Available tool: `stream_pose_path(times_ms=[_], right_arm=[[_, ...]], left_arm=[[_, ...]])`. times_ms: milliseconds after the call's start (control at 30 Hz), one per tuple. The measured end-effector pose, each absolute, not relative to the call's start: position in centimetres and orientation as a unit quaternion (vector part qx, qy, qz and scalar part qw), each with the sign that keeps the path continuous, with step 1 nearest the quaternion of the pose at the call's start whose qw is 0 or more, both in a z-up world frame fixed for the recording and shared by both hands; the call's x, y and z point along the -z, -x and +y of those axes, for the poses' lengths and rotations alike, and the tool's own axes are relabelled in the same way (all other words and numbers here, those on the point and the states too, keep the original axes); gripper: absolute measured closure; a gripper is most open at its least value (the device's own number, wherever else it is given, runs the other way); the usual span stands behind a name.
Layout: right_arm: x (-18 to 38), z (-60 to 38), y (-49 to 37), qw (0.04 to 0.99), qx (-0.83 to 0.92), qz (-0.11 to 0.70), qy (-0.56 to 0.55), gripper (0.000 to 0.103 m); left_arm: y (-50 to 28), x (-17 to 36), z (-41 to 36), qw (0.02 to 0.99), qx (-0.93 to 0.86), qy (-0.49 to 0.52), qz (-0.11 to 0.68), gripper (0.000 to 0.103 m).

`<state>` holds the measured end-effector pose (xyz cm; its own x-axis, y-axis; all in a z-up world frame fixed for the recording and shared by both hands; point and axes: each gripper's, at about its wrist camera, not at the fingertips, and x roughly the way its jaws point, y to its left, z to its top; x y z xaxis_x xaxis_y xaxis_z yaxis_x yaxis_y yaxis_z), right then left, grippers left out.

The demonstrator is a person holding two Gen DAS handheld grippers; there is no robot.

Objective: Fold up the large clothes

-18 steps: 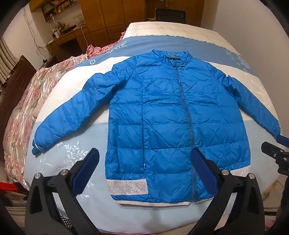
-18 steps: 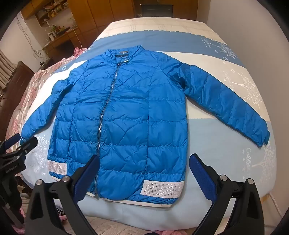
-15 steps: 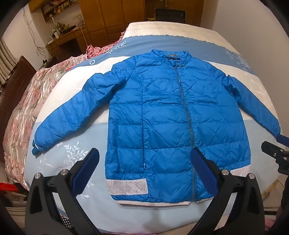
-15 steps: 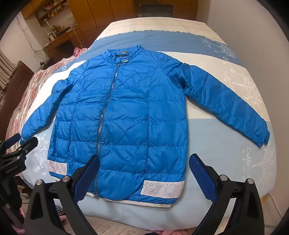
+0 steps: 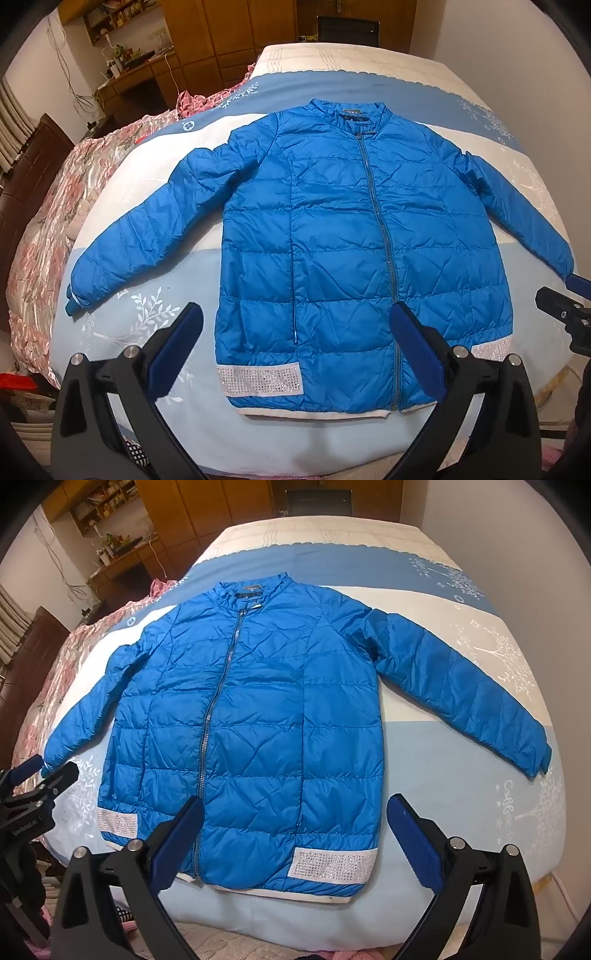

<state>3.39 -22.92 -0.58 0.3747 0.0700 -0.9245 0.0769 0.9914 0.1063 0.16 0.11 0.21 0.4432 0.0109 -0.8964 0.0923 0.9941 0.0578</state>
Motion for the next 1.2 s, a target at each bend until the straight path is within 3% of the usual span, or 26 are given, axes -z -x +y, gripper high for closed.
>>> stream_pose_path(times_ms=[1200], right_arm=[[0.87, -22.78, -3.35, 0.826, 0.001, 0.559, -0.068, 0.004]], left_arm=[[0.25, 0.42, -0.01, 0.848, 0.023, -0.051, 0.527, 0.003]])
